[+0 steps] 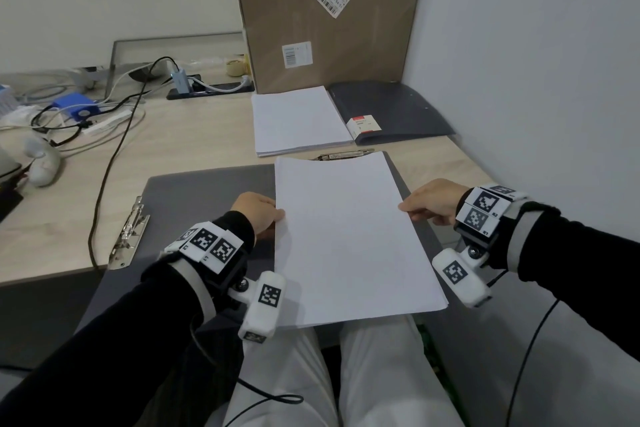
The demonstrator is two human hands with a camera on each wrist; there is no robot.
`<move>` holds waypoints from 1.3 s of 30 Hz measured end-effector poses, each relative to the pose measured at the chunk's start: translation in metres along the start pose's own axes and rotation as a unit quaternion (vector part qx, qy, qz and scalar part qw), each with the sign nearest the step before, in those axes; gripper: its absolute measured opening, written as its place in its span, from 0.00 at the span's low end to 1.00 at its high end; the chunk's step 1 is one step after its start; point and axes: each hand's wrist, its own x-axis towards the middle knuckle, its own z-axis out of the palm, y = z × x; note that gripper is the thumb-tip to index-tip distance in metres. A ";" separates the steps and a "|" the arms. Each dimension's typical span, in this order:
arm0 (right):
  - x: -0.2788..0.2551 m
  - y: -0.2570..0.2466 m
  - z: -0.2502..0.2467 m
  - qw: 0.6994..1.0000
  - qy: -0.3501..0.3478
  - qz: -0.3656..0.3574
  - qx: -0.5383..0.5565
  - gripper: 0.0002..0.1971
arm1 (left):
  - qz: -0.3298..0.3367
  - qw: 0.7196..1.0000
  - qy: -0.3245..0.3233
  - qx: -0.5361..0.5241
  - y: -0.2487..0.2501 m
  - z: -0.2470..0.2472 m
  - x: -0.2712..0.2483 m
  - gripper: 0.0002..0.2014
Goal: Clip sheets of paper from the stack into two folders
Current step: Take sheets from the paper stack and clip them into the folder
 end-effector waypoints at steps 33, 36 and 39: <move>0.011 -0.006 -0.005 0.999 0.026 0.026 0.006 0.09 | 0.017 0.996 0.023 0.082 0.012 0.010 0.014 0.10; 0.013 -0.010 -0.005 0.999 0.029 0.022 -0.017 0.08 | 0.024 0.992 0.028 0.123 0.017 0.010 0.015 0.02; 0.015 -0.014 -0.005 0.999 0.035 0.014 -0.039 0.07 | 0.030 0.986 0.018 0.164 0.020 0.011 0.018 0.04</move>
